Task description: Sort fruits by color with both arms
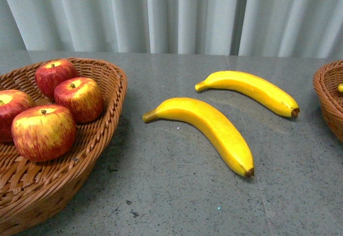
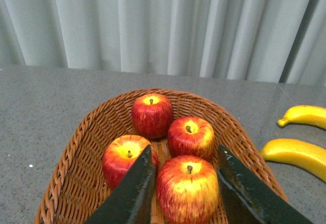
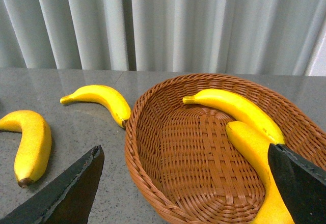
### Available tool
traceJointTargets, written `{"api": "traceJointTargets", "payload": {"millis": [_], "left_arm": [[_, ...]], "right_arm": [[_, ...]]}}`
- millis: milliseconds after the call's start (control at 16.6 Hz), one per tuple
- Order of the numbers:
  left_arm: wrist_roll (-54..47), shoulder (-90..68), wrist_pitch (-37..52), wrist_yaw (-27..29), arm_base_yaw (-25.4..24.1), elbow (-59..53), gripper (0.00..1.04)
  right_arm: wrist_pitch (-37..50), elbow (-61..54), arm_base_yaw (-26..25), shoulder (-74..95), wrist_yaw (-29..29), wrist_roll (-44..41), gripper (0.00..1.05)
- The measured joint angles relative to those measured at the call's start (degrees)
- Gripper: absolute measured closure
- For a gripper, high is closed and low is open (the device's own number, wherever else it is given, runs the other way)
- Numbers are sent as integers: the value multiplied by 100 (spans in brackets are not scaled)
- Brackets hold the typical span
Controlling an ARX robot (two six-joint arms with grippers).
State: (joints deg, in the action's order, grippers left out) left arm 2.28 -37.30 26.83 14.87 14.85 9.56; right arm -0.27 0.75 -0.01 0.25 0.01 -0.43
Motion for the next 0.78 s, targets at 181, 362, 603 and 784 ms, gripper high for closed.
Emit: {"api": "traceJointTargets", "payload": {"millis": [181, 362, 603, 784], "left_arm": [[-120, 640, -236, -455, -481, -323, 104], [-131, 1073, -503, -758, -769, -533, 103], [-127, 1593, -855, -1377, -1537, -673, 103], [-138, 1928, -863, -1486, -1469, -881, 103]], "right_arm": [[0, 0, 0, 0, 0, 0, 7], [0, 0, 0, 0, 0, 0, 7], [0, 0, 0, 0, 2, 0, 7], [0, 0, 0, 0, -2, 0, 7]]}}
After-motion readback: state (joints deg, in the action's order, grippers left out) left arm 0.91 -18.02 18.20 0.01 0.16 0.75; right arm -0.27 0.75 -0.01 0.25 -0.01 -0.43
